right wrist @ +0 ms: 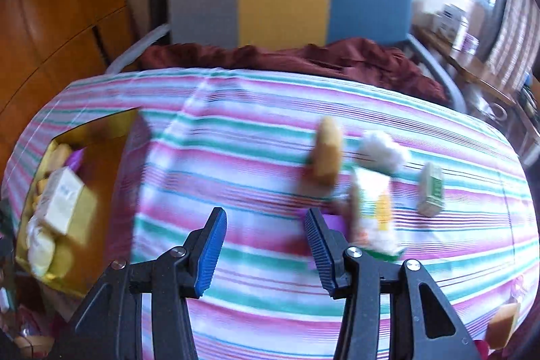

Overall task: Organize objects
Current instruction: 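Move the right gripper to the WEIDAN snack bag and grasp it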

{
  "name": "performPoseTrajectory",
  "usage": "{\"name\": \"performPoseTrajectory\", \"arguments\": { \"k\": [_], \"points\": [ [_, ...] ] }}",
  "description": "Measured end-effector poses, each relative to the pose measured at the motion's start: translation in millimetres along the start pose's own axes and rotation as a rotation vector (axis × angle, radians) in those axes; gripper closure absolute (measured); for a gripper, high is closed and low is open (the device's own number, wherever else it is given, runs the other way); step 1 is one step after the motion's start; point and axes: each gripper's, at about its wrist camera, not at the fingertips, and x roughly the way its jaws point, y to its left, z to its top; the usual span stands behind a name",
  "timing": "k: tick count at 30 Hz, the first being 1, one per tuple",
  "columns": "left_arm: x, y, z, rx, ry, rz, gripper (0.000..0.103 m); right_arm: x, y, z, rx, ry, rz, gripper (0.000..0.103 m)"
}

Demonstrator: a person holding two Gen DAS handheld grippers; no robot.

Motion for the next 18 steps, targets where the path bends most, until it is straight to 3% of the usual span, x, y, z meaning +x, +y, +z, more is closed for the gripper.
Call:
{"name": "performPoseTrajectory", "arguments": {
  "k": [5,8,12,18],
  "points": [
    [5,-27,3,0.06,0.011,-0.035,0.025,14,-80,-11,0.222,-0.029,-0.107,0.049],
    [10,-46,5,0.094,0.023,-0.056,0.025,23,-128,-25,0.431,0.031,-0.136,0.049],
    [19,-72,8,0.133,0.043,-0.09,0.025,20,-163,-33,0.615,0.016,-0.059,0.049],
    [31,-118,19,0.214,0.05,-0.153,0.025,30,-170,-43,0.696,0.089,0.01,0.049]
  ]
}}
